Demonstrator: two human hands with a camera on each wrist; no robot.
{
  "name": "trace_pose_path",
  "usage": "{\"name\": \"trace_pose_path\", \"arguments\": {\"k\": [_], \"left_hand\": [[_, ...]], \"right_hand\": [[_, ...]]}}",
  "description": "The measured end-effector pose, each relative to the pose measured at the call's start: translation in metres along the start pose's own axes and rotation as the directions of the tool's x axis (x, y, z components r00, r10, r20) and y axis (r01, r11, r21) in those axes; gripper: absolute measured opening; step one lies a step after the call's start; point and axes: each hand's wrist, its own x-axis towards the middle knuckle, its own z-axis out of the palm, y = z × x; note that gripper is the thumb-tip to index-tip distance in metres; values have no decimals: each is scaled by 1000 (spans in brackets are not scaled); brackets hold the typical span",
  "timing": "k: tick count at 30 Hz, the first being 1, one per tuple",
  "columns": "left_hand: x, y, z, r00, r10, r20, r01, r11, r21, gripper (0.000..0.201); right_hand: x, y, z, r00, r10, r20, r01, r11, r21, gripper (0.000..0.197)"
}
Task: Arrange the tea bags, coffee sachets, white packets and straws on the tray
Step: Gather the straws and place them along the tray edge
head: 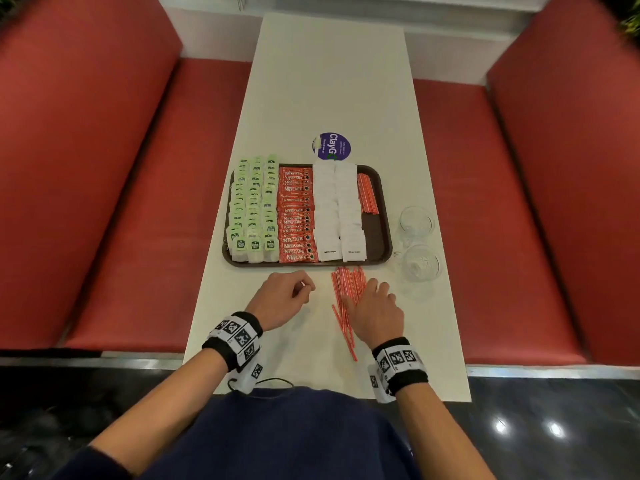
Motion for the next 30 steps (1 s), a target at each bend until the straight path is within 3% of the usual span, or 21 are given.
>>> {"name": "trace_pose_path", "arguments": {"k": [4,6,12,15,19,22,25,28,30], "left_hand": [[-8,-3,-1,1000,-31,-2,31,999,-26,17],[-10,-5,-2,999,-40,-8,39,999,-37,17],[-13,-8,-6,998,-54,-35,50,992,-114,16],[-9,-5,-9,998,-50,-39,42,983,-181,20],[1,10,-8,995,-69,64,84,959,-270,42],[9,21,-9,983,-120,136,172,855,-490,52],[13,24,-7,973,-111,201,222,684,-695,46],[15,25,-2,974,-140,178,224,478,-849,36],[19,20,2,977,-168,130,191,427,-884,31]], "right_hand": [[-4,-9,22,991,-102,-84,99,994,-44,22],[-3,-11,24,989,-124,-85,117,989,-85,12],[-7,-7,1,980,-200,-1,198,968,-157,10],[-9,-17,-15,961,-274,-24,268,954,-135,11],[-4,-37,-24,907,-392,-153,384,920,-83,12],[-4,-56,-31,878,-434,-201,431,900,-60,14],[-11,-74,-35,849,-486,-208,482,873,-75,36],[-15,-89,-37,869,-438,-228,447,895,-17,57],[-15,-95,-34,896,-383,-223,400,916,35,58]]}}
